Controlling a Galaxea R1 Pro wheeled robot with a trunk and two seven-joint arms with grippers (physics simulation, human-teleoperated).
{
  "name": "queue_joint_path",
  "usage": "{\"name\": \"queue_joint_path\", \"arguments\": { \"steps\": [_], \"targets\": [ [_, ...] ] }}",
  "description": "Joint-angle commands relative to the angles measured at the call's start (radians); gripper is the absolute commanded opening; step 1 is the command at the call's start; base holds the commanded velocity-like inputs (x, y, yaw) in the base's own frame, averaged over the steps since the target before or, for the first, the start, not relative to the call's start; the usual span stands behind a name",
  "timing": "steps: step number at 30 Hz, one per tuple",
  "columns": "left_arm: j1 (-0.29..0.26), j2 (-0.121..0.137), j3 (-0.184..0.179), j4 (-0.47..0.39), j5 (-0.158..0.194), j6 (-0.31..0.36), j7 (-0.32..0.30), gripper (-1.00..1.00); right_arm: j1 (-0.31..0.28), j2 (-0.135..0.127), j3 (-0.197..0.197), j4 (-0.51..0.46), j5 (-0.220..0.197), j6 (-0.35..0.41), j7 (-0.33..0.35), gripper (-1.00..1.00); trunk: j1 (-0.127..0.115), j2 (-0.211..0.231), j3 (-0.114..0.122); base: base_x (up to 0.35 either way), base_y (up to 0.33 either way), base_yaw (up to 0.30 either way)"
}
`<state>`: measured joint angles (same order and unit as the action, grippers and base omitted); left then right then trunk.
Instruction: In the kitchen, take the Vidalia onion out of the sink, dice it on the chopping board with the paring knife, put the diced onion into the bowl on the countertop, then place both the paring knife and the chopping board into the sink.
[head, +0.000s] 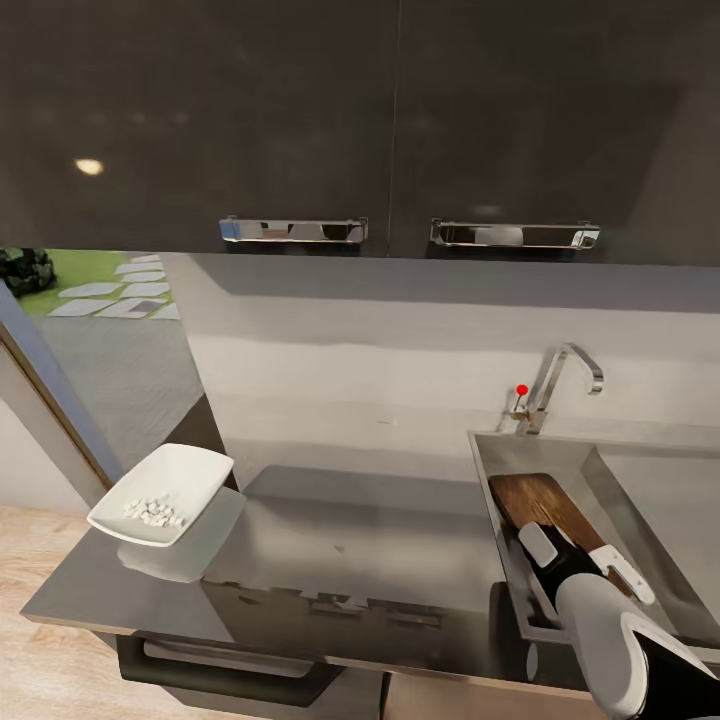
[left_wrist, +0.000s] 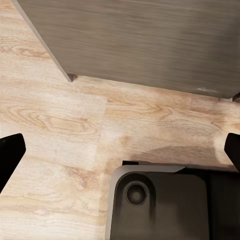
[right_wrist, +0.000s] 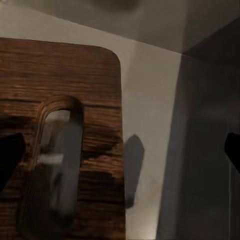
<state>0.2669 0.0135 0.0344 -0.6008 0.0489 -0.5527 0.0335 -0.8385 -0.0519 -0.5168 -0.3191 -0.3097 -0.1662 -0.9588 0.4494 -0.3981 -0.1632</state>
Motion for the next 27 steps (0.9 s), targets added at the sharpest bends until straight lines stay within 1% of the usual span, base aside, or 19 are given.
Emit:
{"name": "queue_joint_path", "arguments": {
  "steps": [1, 4, 5, 6, 7, 8, 10, 12, 13, 14, 16, 18, 19, 20, 22, 23, 24, 25, 27],
  "targets": [
    [0.0, 0.0, -0.002, -0.001, 0.005, -0.001, 0.002, 1.0, -0.001, 0.0, 0.003, -0.016, -0.011, -0.008, -0.002, 1.0, 0.001, -0.002, -0.002, 0.0, 0.0, 0.0],
    [0.0, 0.0, -0.002, 0.001, 0.005, -0.001, 0.002, 1.0, -0.001, 0.009, 0.011, -0.174, -0.009, 0.04, -0.005, 1.0, 0.001, -0.002, -0.002, 0.0, 0.0, 0.0],
    [0.0, 0.0, -0.002, 0.001, 0.005, -0.001, 0.002, 1.0, -0.001, 0.021, 0.017, -0.284, -0.008, 0.124, -0.006, 1.0, 0.001, -0.002, -0.002, 0.0, 0.0, 0.0],
    [0.0, 0.0, -0.002, 0.001, 0.005, -0.001, 0.002, 1.0, -0.001, 0.039, 0.02, -0.399, -0.008, 0.245, -0.005, 1.0, 0.001, -0.002, -0.002, 0.0, 0.0, 0.0],
    [0.0, 0.0, -0.002, 0.001, 0.005, -0.001, 0.002, 1.0, -0.001, 0.054, 0.021, -0.471, -0.007, 0.33, -0.004, 1.0, 0.001, -0.002, -0.002, 0.0, 0.0, 0.0],
    [0.0, 0.0, -0.002, 0.001, 0.005, -0.001, 0.002, 1.0, -0.001, 0.077, 0.022, -0.57, -0.007, 0.442, -0.002, 1.0, 0.001, -0.002, -0.002, 0.0, 0.0, 0.0],
    [0.0, 0.0, -0.002, 0.0, 0.005, -0.001, 0.002, 1.0, -0.001, 0.11, 0.028, -0.691, -0.006, 0.559, 0.001, 1.0, 0.001, -0.002, -0.002, 0.0, 0.0, 0.0],
    [0.0, 0.0, -0.002, 0.0, 0.005, -0.001, 0.002, 1.0, -0.001, 0.128, 0.057, -0.742, -0.006, 0.614, 0.008, 1.0, 0.001, -0.002, -0.002, 0.0, 0.0, 0.0],
    [0.0, 0.0, -0.002, 0.0, 0.005, -0.001, 0.002, 1.0, 0.0, 0.133, 0.089, -0.755, -0.006, 0.636, 0.017, 1.0, 0.001, -0.002, -0.002, 0.0, 0.0, 0.0],
    [0.0, 0.0, -0.002, 0.0, 0.005, -0.001, 0.002, 1.0, 0.001, 0.137, 0.153, -0.77, -0.006, 0.665, 0.039, 1.0, 0.001, -0.002, -0.002, -0.016, 0.0, 0.0],
    [0.0, 0.0, -0.002, 0.0, 0.005, -0.001, 0.002, 1.0, 0.005, 0.139, 0.239, -0.799, -0.006, 0.693, 0.082, 1.0, 0.001, -0.002, -0.002, -0.065, 0.0, 0.0],
    [0.0, 0.0, -0.002, 0.0, 0.005, -0.001, 0.002, 1.0, 0.013, 0.14, 0.317, -0.865, -0.007, 0.734, 0.15, 1.0, 0.001, -0.002, -0.002, -0.139, 0.0, 0.0],
    [0.0, 0.0, -0.002, 0.0, 0.005, -0.001, 0.002, 1.0, 0.026, 0.141, 0.341, -0.904, -0.006, 0.774, 0.198, 1.0, 0.001, -0.002, -0.002, -0.212, 0.0, 0.0],
    [0.0, 0.001, -0.002, 0.0, 0.005, -0.001, 0.002, 1.0, 0.049, 0.138, 0.353, -0.944, -0.006, 0.812, 0.257, 1.0, 0.001, -0.002, -0.002, -0.252, 0.0, 0.0],
    [0.0, 0.0, -0.002, -0.001, 0.005, -0.001, 0.002, 1.0, 0.089, 0.134, 0.361, -1.006, -0.003, 0.841, 0.349, 1.0, 0.001, -0.002, -0.002, -0.28, 0.0, 0.0],
    [0.0, 0.0, -0.002, -0.001, 0.005, -0.001, 0.002, 1.0, 0.117, 0.133, 0.364, -1.044, 0.011, 0.852, 0.408, 1.0, 0.001, -0.002, -0.002, -0.302, 0.0, 0.0],
    [0.0, 0.001, -0.002, -0.001, 0.005, -0.001, 0.002, 1.0, 0.124, 0.133, 0.364, -1.054, 0.019, 0.854, 0.423, 1.0, 0.001, -0.002, -0.002, -0.305, 0.0, 0.0],
    [0.0, 0.001, -0.002, -0.001, 0.005, -0.001, 0.002, 1.0, 0.144, 0.132, 0.366, -1.075, 0.05, 0.857, 0.456, 1.0, 0.001, -0.002, -0.002, -0.311, 0.0, 0.0],
    [0.0, 0.001, -0.002, -0.001, 0.005, -0.001, 0.002, 1.0, 0.166, 0.133, 0.369, -1.093, 0.097, 0.858, 0.486, 1.0, 0.001, -0.002, -0.002, -0.314, 0.0, 0.0]
  ]
}}
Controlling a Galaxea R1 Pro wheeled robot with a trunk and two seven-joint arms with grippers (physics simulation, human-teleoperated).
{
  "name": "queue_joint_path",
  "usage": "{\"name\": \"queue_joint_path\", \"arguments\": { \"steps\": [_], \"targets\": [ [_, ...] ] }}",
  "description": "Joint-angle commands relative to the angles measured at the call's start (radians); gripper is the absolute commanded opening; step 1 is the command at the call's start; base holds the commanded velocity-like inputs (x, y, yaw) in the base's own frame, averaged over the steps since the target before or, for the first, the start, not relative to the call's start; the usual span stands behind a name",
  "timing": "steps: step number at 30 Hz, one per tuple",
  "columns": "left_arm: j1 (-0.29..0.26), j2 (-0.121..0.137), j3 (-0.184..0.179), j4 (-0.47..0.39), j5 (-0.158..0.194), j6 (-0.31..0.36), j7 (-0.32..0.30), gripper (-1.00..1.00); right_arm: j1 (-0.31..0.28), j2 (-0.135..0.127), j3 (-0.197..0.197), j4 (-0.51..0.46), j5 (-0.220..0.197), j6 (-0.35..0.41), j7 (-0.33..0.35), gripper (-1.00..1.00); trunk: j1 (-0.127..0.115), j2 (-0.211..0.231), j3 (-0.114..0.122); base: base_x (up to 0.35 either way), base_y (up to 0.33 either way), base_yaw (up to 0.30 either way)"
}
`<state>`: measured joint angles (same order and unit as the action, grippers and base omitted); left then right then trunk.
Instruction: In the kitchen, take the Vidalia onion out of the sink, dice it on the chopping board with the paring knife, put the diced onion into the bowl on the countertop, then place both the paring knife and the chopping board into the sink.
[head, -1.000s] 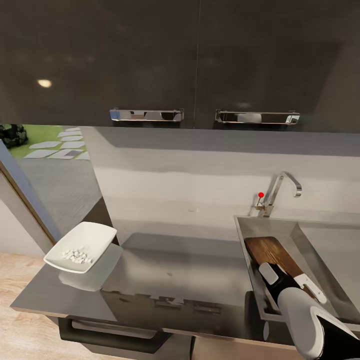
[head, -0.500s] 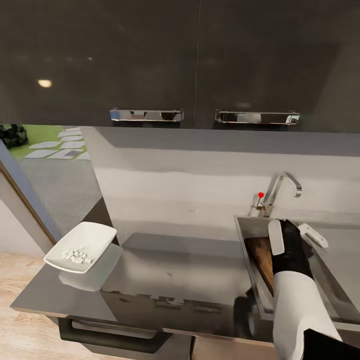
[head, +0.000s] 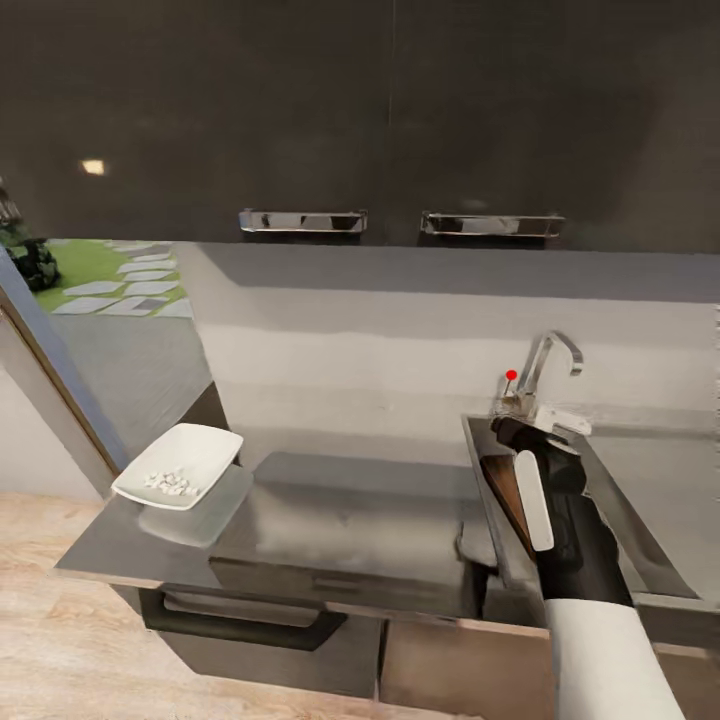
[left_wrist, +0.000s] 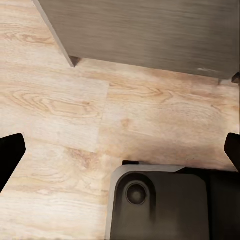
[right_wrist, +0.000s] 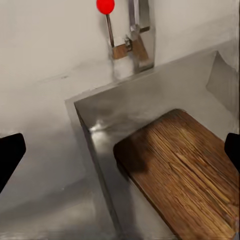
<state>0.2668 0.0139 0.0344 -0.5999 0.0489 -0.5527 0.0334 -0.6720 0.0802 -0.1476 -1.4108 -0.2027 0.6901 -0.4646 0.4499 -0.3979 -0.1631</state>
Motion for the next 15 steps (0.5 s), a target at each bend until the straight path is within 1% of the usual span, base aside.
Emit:
{"name": "queue_joint_path", "arguments": {
  "steps": [1, 3, 4, 6, 10, 13, 15],
  "targets": [
    [0.0, 0.0, -0.002, -0.001, 0.005, -0.001, 0.002, 1.0, 0.012, 0.001, 0.0, -0.011, 0.007, 0.002, 0.01, 1.0, 0.0, -0.002, -0.002, -0.316, 0.0, 0.0],
    [0.0, 0.001, -0.002, -0.001, 0.005, -0.001, 0.002, 1.0, 0.044, 0.001, 0.001, -0.039, 0.026, 0.001, 0.055, 1.0, 0.0, -0.002, -0.002, -0.316, 0.0, 0.0],
    [0.0, 0.0, -0.002, -0.001, 0.005, -0.001, 0.002, 1.0, 0.068, 0.0, 0.002, -0.069, 0.033, 0.001, 0.091, 1.0, 0.0, -0.002, -0.002, -0.317, 0.0, 0.0],
    [0.0, 0.001, -0.002, 0.0, 0.005, -0.001, 0.002, 1.0, 0.101, 0.001, 0.002, -0.109, 0.038, 0.0, 0.125, 1.0, 0.0, -0.002, -0.002, -0.317, 0.0, 0.0],
    [0.0, 0.001, -0.002, 0.0, 0.005, -0.001, 0.002, 1.0, 0.167, 0.001, 0.003, -0.173, 0.041, -0.001, 0.149, 1.0, 0.0, -0.002, -0.002, -0.318, 0.0, 0.0],
    [0.0, 0.001, -0.002, 0.0, 0.005, -0.001, 0.002, 1.0, 0.209, 0.001, 0.005, -0.193, 0.042, -0.004, 0.152, 1.0, 0.0, -0.002, -0.002, -0.32, 0.0, 0.0],
    [0.0, 0.001, -0.001, 0.0, 0.005, -0.001, 0.002, 1.0, 0.235, 0.001, 0.024, -0.197, 0.042, -0.018, 0.155, 1.0, 0.0, -0.002, -0.002, -0.322, 0.0, 0.0]
  ]
}}
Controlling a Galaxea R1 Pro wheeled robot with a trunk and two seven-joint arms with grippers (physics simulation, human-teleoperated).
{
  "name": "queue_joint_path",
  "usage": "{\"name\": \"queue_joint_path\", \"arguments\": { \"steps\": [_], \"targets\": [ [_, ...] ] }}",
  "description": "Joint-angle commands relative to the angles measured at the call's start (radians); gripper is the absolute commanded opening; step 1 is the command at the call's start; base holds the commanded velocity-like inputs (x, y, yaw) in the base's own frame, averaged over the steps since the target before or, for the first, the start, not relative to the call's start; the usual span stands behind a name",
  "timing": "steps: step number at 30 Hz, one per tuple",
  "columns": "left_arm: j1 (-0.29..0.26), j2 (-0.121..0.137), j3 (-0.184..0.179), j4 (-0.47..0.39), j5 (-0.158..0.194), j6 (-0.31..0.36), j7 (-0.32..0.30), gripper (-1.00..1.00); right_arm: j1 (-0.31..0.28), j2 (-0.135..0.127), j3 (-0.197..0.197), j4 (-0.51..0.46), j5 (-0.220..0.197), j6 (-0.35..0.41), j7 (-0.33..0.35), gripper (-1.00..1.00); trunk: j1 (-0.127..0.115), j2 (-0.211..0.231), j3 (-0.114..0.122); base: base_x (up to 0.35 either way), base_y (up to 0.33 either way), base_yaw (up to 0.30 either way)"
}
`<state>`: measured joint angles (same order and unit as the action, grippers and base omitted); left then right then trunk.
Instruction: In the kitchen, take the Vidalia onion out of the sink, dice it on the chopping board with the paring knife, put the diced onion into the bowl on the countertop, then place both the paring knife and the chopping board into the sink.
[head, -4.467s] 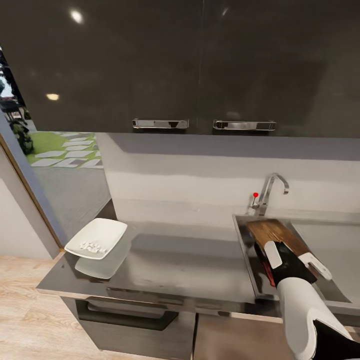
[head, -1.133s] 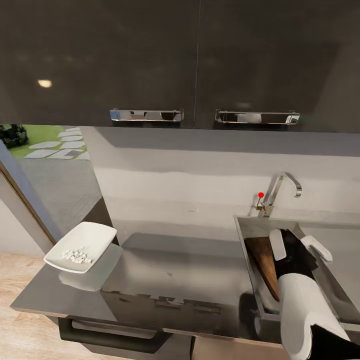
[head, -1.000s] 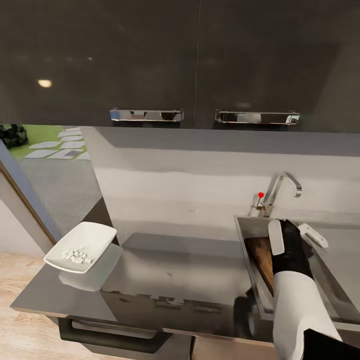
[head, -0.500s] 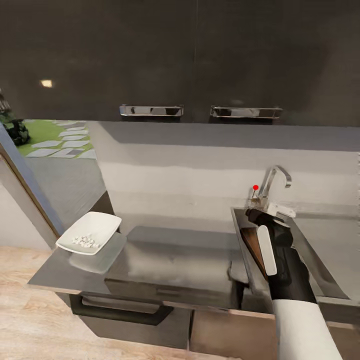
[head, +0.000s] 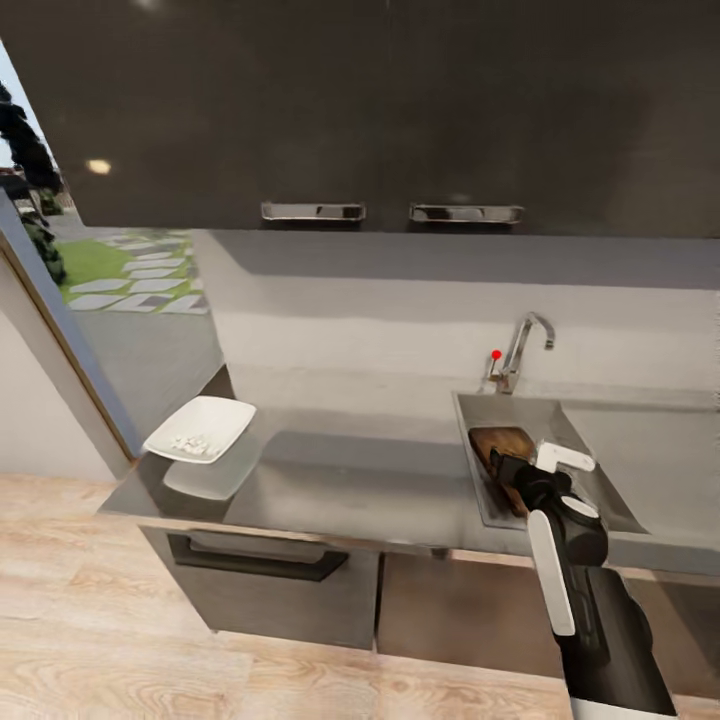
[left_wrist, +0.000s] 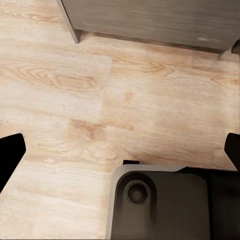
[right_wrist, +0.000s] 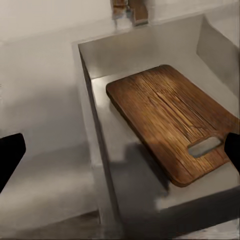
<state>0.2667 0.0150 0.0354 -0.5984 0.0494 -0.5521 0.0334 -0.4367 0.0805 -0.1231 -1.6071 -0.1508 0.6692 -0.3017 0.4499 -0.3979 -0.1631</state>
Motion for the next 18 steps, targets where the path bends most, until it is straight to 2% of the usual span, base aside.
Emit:
{"name": "queue_joint_path", "arguments": {
  "steps": [1, 5, 10, 13, 14, 15, 18],
  "targets": [
    [0.0, 0.0, -0.002, -0.001, 0.005, -0.001, 0.002, 1.0, 0.011, 0.0, 0.01, -0.002, -0.01, -0.008, -0.007, 1.0, 0.0, -0.002, -0.002, -0.322, 0.0, 0.0],
    [0.0, 0.0, -0.002, -0.001, 0.005, 0.0, 0.002, 1.0, 0.065, -0.001, 0.047, -0.004, -0.01, -0.068, -0.005, 1.0, 0.0, -0.002, -0.002, -0.322, 0.0, 0.0],
    [0.0, 0.0, -0.002, -0.001, 0.005, 0.0, 0.002, 1.0, 0.111, -0.001, 0.058, -0.004, -0.009, -0.092, -0.004, 1.0, 0.0, -0.002, -0.002, -0.322, 0.0, 0.0],
    [0.001, 0.0, -0.002, -0.001, 0.005, 0.0, 0.002, 1.0, 0.152, 0.0, 0.06, -0.004, 0.042, -0.15, 0.0, 1.0, 0.0, -0.002, -0.002, -0.322, 0.0, 0.0],
    [0.0, 0.0, -0.002, -0.001, 0.006, 0.0, 0.002, 1.0, 0.168, 0.0, 0.062, -0.004, 0.083, -0.17, 0.016, 1.0, 0.0, -0.002, -0.002, -0.322, 0.0, 0.0],
    [0.0, 0.0, -0.002, -0.001, 0.006, 0.0, 0.002, 1.0, 0.183, 0.001, 0.063, -0.003, 0.103, -0.177, 0.037, 1.0, 0.0, -0.002, -0.002, -0.322, 0.0, 0.0],
    [0.0, 0.0, -0.002, -0.002, 0.006, 0.0, 0.002, 1.0, 0.212, 0.002, 0.065, 0.001, 0.12, -0.184, 0.068, 1.0, 0.0, -0.002, -0.002, -0.322, 0.0, 0.0]
  ]
}}
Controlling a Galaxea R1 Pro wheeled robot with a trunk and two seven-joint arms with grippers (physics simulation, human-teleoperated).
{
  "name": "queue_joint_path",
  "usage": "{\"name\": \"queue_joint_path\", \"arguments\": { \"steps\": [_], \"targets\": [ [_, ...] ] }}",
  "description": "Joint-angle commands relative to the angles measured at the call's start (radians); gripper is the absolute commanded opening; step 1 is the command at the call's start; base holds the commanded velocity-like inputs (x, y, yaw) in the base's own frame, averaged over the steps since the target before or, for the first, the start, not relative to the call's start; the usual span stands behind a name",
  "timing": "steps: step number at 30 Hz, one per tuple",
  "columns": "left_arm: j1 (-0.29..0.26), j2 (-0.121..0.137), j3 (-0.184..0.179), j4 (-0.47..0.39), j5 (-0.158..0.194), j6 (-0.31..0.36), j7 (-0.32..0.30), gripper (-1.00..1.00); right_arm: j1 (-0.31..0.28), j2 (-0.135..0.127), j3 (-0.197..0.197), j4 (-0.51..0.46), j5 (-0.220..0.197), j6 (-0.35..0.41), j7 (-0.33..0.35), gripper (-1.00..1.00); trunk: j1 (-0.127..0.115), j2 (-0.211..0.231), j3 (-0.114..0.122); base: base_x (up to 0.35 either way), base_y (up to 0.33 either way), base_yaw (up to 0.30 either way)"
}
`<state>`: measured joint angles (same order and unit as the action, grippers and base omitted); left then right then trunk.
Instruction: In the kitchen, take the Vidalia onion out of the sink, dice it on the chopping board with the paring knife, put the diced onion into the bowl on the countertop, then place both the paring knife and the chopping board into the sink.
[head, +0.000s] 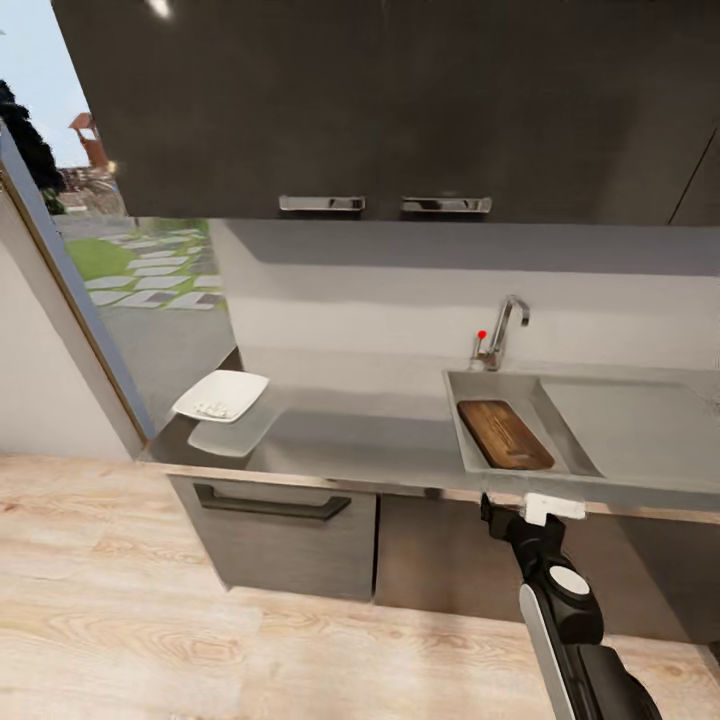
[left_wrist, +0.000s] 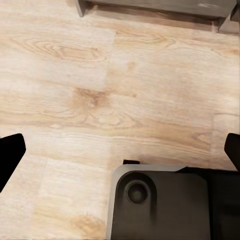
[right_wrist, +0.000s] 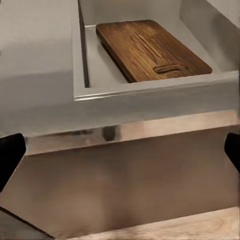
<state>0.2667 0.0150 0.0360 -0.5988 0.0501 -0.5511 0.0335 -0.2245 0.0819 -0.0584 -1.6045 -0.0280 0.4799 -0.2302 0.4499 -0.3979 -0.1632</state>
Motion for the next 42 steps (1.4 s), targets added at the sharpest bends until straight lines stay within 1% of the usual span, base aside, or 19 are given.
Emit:
{"name": "queue_joint_path", "arguments": {
  "steps": [1, 4, 6, 7, 8, 9, 10, 11, 13, 16, 17, 22, 26, 30, 36, 37, 39, 40, 42],
  "targets": [
    [0.0, 0.0, -0.002, -0.001, 0.005, -0.001, 0.002, 1.0, 0.011, 0.001, 0.0, 0.002, -0.001, 0.003, 0.002, 1.0, 0.0, -0.002, -0.002, -0.322, 0.0, 0.0],
    [0.0, 0.001, -0.002, -0.002, 0.005, -0.001, 0.002, 1.0, 0.034, 0.0, 0.0, 0.025, 0.0, -0.024, 0.012, 1.0, 0.0, -0.002, -0.002, -0.237, 0.0, 0.0],
    [0.0, 0.0, -0.002, -0.003, 0.004, -0.001, 0.002, 1.0, 0.047, 0.0, 0.0, 0.107, 0.002, -0.07, 0.026, 1.0, 0.0, -0.002, -0.002, -0.063, 0.0, 0.0],
    [0.0, 0.0, -0.002, -0.003, 0.004, -0.001, 0.002, 1.0, 0.048, -0.001, 0.0, 0.127, 0.002, -0.081, 0.029, 1.0, 0.0, -0.002, -0.002, -0.034, 0.0, 0.0],
    [0.0, 0.001, -0.002, -0.003, 0.004, -0.001, 0.002, 1.0, 0.049, -0.001, 0.0, 0.188, 0.006, -0.125, 0.035, 1.0, 0.0, -0.002, -0.002, -0.017, 0.0, 0.0],
    [0.0, 0.002, -0.002, -0.004, 0.004, -0.001, 0.002, 1.0, 0.05, -0.001, 0.0, 0.269, 0.015, -0.194, 0.043, 1.0, 0.0, -0.002, -0.002, -0.007, 0.0, 0.0],
    [0.0, 0.002, -0.002, -0.004, 0.004, -0.001, 0.002, 1.0, 0.051, -0.001, 0.0, 0.308, 0.021, -0.225, 0.047, 1.0, 0.0, -0.002, -0.002, -0.005, 0.0, 0.0],
    [0.0, 0.002, -0.002, -0.004, 0.004, -0.001, 0.002, 1.0, 0.051, -0.001, 0.0, 0.369, 0.03, -0.26, 0.055, 1.0, 0.0, -0.002, -0.002, -0.002, 0.0, 0.0],
    [0.0, 0.002, -0.002, -0.004, 0.004, -0.001, 0.002, 1.0, 0.051, -0.001, 0.001, 0.468, 0.046, -0.304, 0.078, 1.0, 0.0, -0.002, -0.002, -0.001, 0.0, 0.0],
    [0.0, 0.007, -0.002, -0.006, 0.004, -0.001, 0.003, 1.0, 0.051, -0.001, 0.001, 0.586, 0.056, -0.357, 0.109, 1.0, 0.0, -0.002, -0.002, 0.0, 0.0, 0.0],
    [0.0, 0.01, -0.002, -0.007, 0.004, -0.001, 0.003, 1.0, 0.051, -0.001, 0.001, 0.651, 0.058, -0.386, 0.117, 1.0, 0.0, -0.002, -0.002, 0.0, 0.0, 0.0],
    [0.0, 0.015, -0.001, -0.013, 0.005, -0.001, 0.004, 1.0, 0.051, -0.001, 0.003, 0.866, 0.061, -0.502, 0.125, 1.0, 0.0, -0.002, -0.002, 0.0, 0.0, 0.0],
    [0.0, 0.016, -0.001, -0.013, 0.005, -0.001, 0.005, 1.0, 0.052, -0.001, 0.002, 1.009, 0.062, -0.567, 0.127, 1.0, 0.0, -0.002, -0.002, 0.0, 0.0, 0.0],
    [0.0, 0.016, 0.0, -0.013, 0.006, -0.001, 0.005, 1.0, 0.053, -0.002, 0.002, 1.121, 0.062, -0.62, 0.127, 1.0, 0.0, -0.002, -0.002, 0.0, 0.0, 0.0],
    [0.0, 0.016, 0.0, -0.014, 0.007, -0.001, 0.005, 1.0, 0.053, -0.002, 0.002, 1.187, 0.063, -0.637, 0.127, 1.0, 0.0, -0.002, -0.002, 0.0, 0.0, 0.0],
    [0.0, 0.016, 0.0, -0.015, 0.007, -0.001, 0.005, 1.0, 0.053, -0.002, 0.002, 1.241, 0.062, -0.646, 0.127, 1.0, 0.0, -0.002, -0.002, 0.0, 0.0, 0.0],
    [0.0, 0.016, 0.0, -0.015, 0.007, -0.001, 0.005, 1.0, 0.053, -0.002, 0.001, 1.254, 0.062, -0.649, 0.127, 1.0, 0.0, -0.002, -0.002, 0.0, 0.0, 0.0],
    [0.0, 0.026, 0.001, -0.015, 0.007, -0.001, 0.005, 1.0, 0.053, -0.003, 0.0, 1.278, 0.062, -0.651, 0.127, 1.0, 0.0, -0.002, -0.001, 0.0, 0.0, 0.0],
    [0.0, 0.027, 0.001, -0.016, 0.007, -0.001, 0.005, 1.0, 0.053, -0.003, 0.0, 1.281, 0.062, -0.652, 0.127, 1.0, 0.0, -0.002, 0.001, 0.0, 0.0, 0.0]
  ]
}}
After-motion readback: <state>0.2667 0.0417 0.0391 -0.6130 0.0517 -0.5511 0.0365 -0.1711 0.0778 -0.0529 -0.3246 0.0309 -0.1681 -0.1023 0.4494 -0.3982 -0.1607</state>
